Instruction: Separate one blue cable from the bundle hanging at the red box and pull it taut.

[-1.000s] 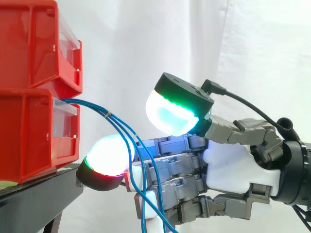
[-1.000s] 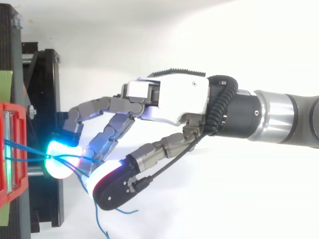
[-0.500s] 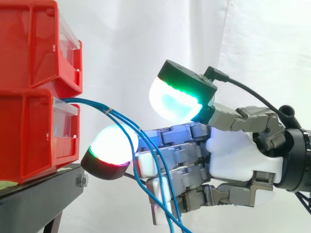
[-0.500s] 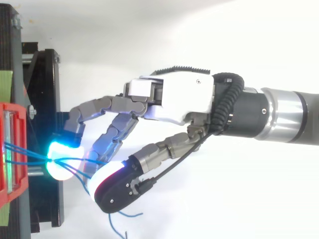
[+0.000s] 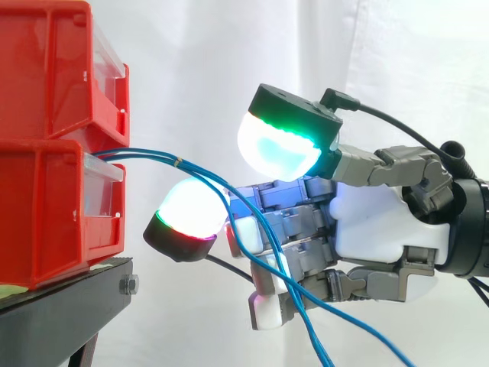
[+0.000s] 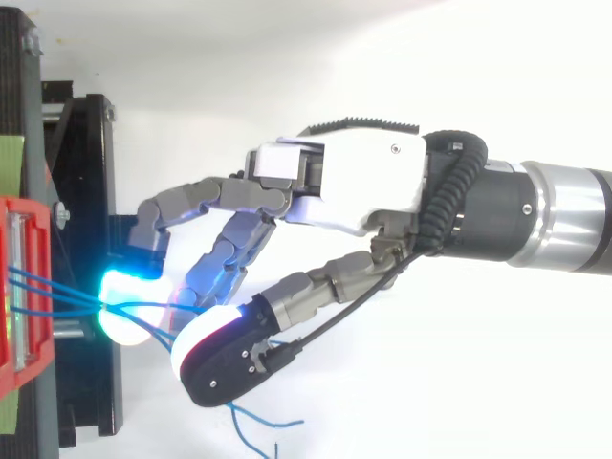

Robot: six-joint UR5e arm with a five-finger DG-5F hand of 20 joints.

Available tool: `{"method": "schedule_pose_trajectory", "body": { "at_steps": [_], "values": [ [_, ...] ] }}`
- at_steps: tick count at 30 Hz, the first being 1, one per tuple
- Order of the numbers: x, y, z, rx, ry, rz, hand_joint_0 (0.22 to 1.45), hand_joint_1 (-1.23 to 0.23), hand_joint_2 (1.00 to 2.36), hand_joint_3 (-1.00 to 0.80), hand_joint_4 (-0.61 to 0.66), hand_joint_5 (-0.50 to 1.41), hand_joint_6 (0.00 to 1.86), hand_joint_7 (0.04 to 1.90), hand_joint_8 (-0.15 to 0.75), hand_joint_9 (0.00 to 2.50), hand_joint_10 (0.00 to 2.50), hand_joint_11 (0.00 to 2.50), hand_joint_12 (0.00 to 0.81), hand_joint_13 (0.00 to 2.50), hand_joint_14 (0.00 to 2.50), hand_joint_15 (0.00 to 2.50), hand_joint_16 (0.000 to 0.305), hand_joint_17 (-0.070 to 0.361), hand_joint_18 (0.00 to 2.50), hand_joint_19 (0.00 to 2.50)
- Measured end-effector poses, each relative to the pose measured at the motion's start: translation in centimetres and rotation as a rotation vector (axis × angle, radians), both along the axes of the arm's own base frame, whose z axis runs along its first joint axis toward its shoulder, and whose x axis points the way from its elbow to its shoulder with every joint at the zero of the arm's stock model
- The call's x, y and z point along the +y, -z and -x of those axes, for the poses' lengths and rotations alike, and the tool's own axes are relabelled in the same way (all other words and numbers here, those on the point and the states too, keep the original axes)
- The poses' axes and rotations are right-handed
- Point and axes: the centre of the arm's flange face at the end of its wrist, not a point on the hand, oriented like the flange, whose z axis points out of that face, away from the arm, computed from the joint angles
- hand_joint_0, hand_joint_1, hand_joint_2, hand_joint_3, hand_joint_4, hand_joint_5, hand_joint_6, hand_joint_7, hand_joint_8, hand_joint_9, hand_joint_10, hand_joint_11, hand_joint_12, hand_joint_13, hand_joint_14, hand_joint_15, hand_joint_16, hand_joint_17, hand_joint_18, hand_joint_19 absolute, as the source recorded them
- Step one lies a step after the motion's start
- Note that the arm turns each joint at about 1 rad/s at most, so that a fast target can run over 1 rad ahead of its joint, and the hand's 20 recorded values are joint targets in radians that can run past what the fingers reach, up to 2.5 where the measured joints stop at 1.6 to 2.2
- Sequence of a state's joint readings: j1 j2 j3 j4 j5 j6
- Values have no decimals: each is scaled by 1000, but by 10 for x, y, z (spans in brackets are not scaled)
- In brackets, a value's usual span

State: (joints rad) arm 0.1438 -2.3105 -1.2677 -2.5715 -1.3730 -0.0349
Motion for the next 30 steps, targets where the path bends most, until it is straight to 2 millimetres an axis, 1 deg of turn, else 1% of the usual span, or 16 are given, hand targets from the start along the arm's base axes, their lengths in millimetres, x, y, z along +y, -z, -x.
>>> {"method": "schedule_pose_trajectory", "body": {
  "at_steps": [8, 21, 25, 30],
  "values": [
    [-1, -3, -2, -21, 8, -24, 678, -653, 1011, -377, 319, -146, 503, 979, 347, 1023, 16, 652, 388, 1141, 22, 642, 39, 89, 893, 540],
    [2, -3, -4, -37, 14, -40, 680, -646, 1011, -376, 316, -154, 503, 936, 350, 1004, 18, 631, 392, 1120, 20, 625, 40, 90, 883, 534],
    [3, -3, -4, -36, 14, -38, 683, -665, 1010, -380, 318, -155, 503, 945, 345, 1003, 16, 639, 391, 1119, 22, 628, 40, 90, 884, 535],
    [3, 5, -5, -28, 12, -40, 706, -651, 1016, -296, 316, -143, 503, 1002, 343, 1041, 16, 670, 385, 1143, 22, 643, 39, 89, 886, 546]
  ]
}}
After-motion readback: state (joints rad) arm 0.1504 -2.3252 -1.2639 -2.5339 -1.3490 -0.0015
